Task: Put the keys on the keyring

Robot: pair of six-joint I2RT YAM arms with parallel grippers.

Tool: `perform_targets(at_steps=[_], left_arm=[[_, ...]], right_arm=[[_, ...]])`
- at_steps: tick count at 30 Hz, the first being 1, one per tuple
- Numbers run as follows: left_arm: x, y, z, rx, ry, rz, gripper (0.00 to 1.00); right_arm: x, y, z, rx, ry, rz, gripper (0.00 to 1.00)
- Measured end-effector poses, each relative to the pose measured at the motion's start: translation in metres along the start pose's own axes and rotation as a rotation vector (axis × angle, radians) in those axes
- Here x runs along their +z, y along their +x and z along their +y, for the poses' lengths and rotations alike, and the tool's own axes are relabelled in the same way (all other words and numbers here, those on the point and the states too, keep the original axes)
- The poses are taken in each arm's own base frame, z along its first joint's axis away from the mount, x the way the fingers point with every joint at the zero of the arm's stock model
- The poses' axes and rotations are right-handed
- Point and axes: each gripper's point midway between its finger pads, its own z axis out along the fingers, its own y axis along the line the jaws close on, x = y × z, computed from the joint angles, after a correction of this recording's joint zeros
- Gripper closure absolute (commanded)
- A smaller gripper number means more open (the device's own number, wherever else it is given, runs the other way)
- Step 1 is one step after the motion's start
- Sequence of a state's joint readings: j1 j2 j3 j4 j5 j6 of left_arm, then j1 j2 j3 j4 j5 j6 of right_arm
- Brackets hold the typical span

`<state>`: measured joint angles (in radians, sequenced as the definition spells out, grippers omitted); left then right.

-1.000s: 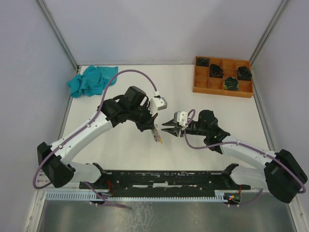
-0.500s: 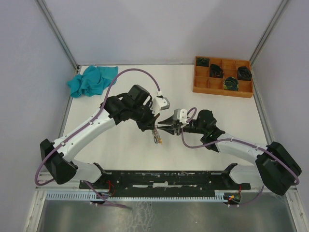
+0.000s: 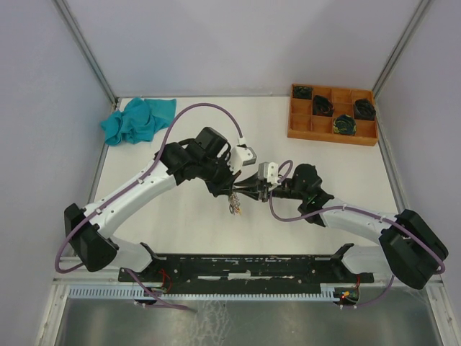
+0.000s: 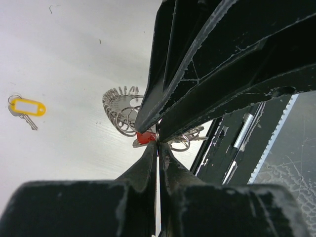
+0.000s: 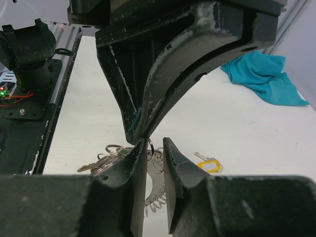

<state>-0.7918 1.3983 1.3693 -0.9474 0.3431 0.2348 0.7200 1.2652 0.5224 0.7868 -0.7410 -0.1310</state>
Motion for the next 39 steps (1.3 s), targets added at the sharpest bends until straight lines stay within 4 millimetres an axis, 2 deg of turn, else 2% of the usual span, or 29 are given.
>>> perform_targets(at_steps=[7, 12, 14, 20, 24, 28, 35, 39], left_arm=[[-0.001, -0.004, -0.002, 0.008, 0.004, -0.005, 0.97], [-0.001, -0.003, -0.002, 0.006, 0.002, -0.001, 0.97], [-0.001, -0.002, -0.002, 0.005, 0.004, 0.004, 0.97], [-0.001, -0.004, 0.003, -0.001, -0.030, -0.012, 0.78], [-0.006, -0.010, 0.009, 0.005, -0.092, -0.098, 0.70], [-0.020, -0.009, 0.010, 0.035, -0.156, -0.227, 0.65], [-0.049, -0.018, 0.011, 0.103, -0.256, -0.506, 0.64], [-0.045, -0.020, 0.020, 0.116, -0.289, -0.593, 0.63]], right_arm=[[0.002, 0.000, 0.000, -0.001, -0.006, 0.003, 0.80], [0.004, 0.002, 0.002, 0.001, -0.013, 0.010, 0.97], [0.004, 0.003, 0.003, 0.002, -0.015, 0.013, 0.99], [0.004, 0.001, -0.002, 0.027, 0.022, 0.009, 0.99], [0.002, 0.000, -0.008, 0.043, 0.071, -0.008, 0.99], [-0.001, 0.001, -0.011, 0.056, 0.118, -0.023, 0.99], [-0.005, -0.008, -0.018, 0.060, 0.169, -0.084, 0.99], [-0.006, -0.016, -0.022, 0.058, 0.186, -0.128, 1.00]])
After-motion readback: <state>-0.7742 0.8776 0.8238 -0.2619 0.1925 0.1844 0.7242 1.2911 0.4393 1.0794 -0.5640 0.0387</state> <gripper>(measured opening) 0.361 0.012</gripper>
